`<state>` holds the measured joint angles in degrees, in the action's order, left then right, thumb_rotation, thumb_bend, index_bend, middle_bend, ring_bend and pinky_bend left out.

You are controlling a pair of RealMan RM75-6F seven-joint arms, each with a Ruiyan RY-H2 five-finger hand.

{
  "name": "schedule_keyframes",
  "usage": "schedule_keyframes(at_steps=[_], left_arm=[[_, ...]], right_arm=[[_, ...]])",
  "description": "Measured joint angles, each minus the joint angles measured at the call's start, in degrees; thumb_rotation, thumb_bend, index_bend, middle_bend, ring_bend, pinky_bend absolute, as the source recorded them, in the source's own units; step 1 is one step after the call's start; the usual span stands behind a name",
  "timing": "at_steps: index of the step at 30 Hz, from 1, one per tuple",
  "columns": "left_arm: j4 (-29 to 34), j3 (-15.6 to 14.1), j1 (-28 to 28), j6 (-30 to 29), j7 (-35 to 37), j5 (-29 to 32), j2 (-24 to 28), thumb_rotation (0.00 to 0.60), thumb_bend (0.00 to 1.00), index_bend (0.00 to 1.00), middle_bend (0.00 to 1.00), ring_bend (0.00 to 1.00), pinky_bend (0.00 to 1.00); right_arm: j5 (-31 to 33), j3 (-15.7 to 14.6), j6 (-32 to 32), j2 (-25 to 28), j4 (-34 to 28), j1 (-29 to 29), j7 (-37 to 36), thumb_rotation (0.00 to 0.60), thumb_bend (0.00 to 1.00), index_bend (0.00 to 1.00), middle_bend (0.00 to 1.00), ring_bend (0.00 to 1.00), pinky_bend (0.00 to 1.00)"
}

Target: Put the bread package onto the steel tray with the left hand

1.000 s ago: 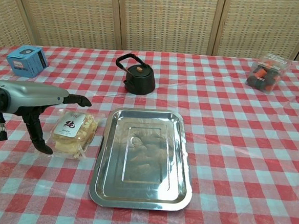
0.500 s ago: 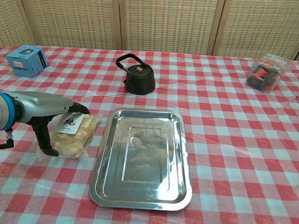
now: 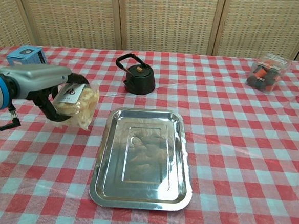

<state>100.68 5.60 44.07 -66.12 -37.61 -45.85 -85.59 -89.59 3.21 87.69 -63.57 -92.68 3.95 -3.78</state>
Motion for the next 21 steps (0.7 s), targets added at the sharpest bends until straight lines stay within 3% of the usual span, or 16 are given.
schedule_keyframes(at_steps=[9,21], left_arm=[[2.8,2.4,2.1,1.2,-0.1,-2.6,0.6,0.600,0.52,0.40,0.14,0.16,0.32],[1.2,3.2,7.9,2.9,-6.8,1.2,-9.8,0.600,0.44,0.36,0.07,0.11,0.28]], right_arm=[[0.5,0.2,-0.1,0.3,0.0,0.0,-0.6,0.600,0.06,0.00,0.00,0.00,0.00],[1.3,0.9,0.6,1.2,0.2,-0.4,-3.1,0.600,0.06,0.00,0.00,0.00,0.00]])
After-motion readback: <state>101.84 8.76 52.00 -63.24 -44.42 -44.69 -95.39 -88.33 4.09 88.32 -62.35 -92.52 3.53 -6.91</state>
